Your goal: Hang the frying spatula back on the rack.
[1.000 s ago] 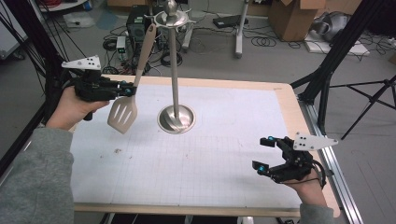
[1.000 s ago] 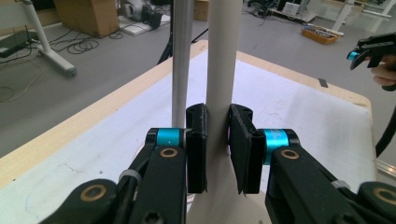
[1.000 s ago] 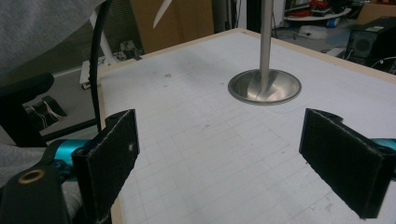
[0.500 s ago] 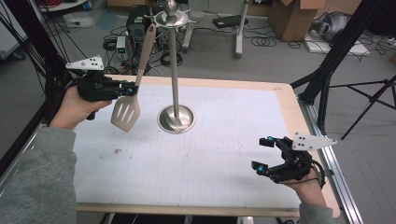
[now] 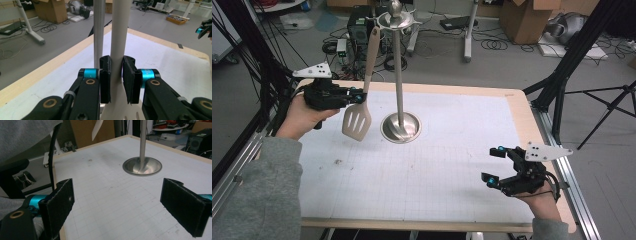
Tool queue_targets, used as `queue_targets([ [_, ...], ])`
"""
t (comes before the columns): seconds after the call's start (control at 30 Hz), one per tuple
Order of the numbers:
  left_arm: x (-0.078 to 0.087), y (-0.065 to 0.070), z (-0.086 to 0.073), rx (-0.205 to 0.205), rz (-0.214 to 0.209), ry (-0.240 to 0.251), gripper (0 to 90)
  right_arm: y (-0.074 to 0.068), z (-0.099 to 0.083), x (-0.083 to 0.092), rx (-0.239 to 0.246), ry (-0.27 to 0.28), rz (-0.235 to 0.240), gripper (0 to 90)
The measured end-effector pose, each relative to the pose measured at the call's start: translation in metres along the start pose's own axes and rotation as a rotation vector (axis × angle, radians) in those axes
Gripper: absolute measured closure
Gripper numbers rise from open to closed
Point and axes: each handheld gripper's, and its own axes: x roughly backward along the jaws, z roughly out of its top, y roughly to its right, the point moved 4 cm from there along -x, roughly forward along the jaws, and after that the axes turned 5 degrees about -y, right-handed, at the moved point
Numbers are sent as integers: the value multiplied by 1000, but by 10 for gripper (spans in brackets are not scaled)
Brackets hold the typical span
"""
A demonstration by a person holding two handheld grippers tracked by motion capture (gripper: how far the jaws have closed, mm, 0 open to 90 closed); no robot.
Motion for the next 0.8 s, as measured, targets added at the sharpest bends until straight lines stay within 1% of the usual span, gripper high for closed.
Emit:
queue_targets([
  [0.07,-3,2,0,2,-4,6,769,0,0,0,4,-2,-2,112],
  [0.13,-5,2,0,-3,0,3,767,0,0,0,0,0,0,112],
  [0.2,-7,4,0,-4,-3,16,755,0,1,0,6,3,-1,112],
  [0.23,-8,5,2,3,0,51,690,-1,1,1,3,3,1,112],
  [0.27,-8,5,3,-2,2,65,607,-1,1,1,7,6,0,112],
  [0.3,-7,6,3,0,11,67,538,-1,1,1,4,5,1,112],
  [0.33,-7,6,3,-15,26,69,491,-1,1,1,0,5,1,112],
  [0.4,-5,5,3,-26,41,70,424,-1,1,1,5,6,0,112],
  [0.43,-5,5,2,-27,43,68,358,-1,1,1,4,5,0,112],
  [0.47,-4,5,2,-24,41,66,315,-1,1,1,6,7,1,112],
  [0.5,-3,6,2,-34,41,67,301,-1,2,1,5,7,-1,112],
  [0.53,-1,6,3,-39,52,71,269,-1,2,1,4,7,0,112],
  [0.57,-1,6,3,-35,50,79,228,-1,2,1,6,7,0,112],
  [0.67,2,6,3,-42,51,79,218,-1,1,0,6,2,1,112],
  [0.7,2,7,3,-37,45,77,213,-1,1,0,4,1,1,112],
  [0.8,3,8,2,-41,52,69,213,-1,1,0,6,1,-1,112],
])
